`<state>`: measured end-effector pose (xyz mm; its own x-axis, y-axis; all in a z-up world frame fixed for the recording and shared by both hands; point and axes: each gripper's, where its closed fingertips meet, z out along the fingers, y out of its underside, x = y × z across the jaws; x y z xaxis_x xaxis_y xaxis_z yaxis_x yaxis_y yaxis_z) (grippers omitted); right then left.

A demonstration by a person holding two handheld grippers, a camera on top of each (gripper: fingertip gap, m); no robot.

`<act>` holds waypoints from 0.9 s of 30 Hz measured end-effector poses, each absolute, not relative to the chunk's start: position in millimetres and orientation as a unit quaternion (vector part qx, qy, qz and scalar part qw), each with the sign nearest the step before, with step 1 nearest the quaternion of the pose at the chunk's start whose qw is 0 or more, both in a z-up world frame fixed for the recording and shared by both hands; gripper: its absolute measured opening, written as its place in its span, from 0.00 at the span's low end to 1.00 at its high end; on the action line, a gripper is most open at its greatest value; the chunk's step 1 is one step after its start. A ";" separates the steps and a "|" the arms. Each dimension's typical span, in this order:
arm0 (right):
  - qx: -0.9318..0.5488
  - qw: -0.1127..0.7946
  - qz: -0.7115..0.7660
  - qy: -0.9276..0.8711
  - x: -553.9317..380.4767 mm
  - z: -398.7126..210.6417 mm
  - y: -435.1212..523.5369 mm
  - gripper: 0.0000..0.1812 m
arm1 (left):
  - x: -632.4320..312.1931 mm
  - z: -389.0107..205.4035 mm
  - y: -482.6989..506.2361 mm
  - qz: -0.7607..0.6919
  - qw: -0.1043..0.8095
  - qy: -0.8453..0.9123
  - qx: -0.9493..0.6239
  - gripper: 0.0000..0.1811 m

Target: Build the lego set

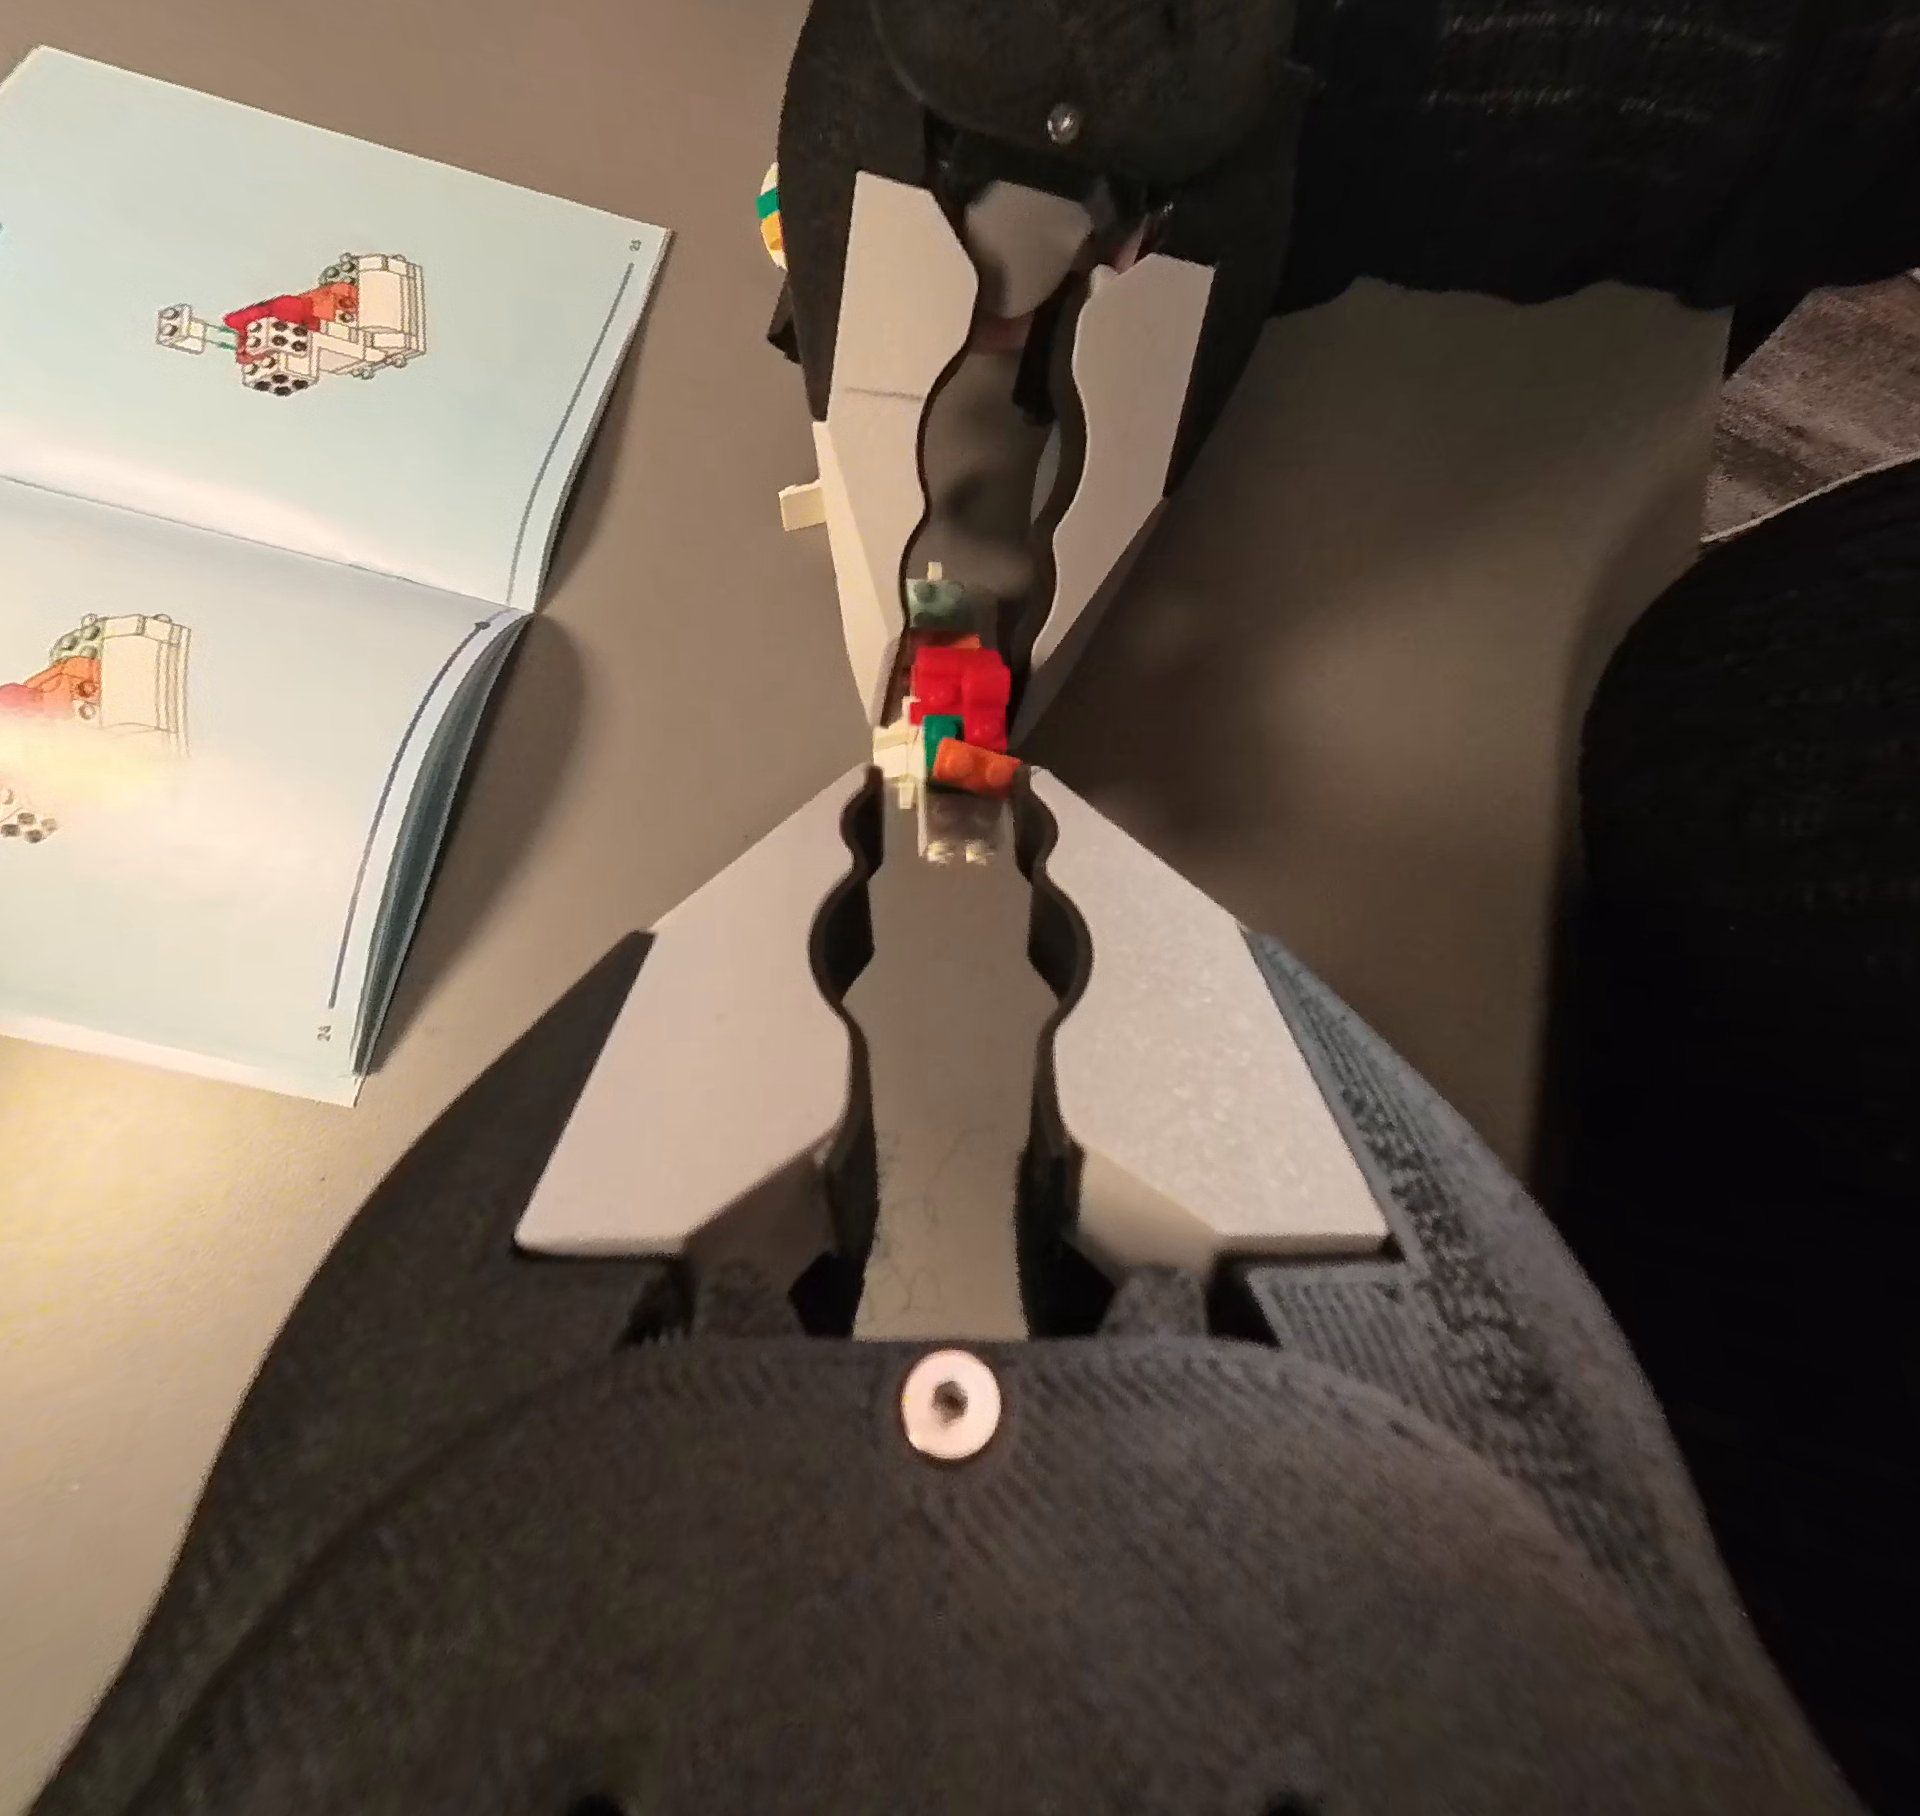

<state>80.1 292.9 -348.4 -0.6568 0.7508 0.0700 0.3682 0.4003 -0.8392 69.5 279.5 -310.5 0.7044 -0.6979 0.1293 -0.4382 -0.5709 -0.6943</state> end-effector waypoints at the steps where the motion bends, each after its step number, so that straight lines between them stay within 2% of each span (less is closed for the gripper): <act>1: -0.347 0.225 0.424 -0.806 79.8 -348.7 292.1 0.15 | 68.3 -309.3 279.7 -0.196 0.331 0.326 -0.864 0.13; 7: -0.350 0.225 0.425 -0.804 79.7 -350.0 290.1 0.15 | 64.8 -303.3 277.2 -0.186 0.381 0.312 -0.850 0.16; 10: -0.355 0.223 0.426 -0.802 78.3 -350.7 291.9 0.15 | 67.2 -305.4 275.2 -0.152 0.425 0.331 -0.829 0.22; 13: -0.371 0.225 0.425 -0.794 75.8 -350.8 295.4 0.15 | 61.2 -310.5 275.7 -0.061 0.473 0.363 -0.801 0.27; 17: -0.397 0.230 0.423 -0.781 69.9 -348.5 305.8 0.14 | 45.7 -308.5 278.7 0.146 0.531 0.418 -0.722 0.30; 22: -0.417 0.244 0.423 -0.766 65.2 -340.7 314.7 0.12 | 48.1 -322.1 278.0 0.329 0.502 0.503 -0.621 0.31; 27: -0.427 0.249 0.416 -0.764 65.0 -338.0 322.1 0.10 | 47.8 -333.7 283.2 0.376 0.483 0.524 -0.592 0.30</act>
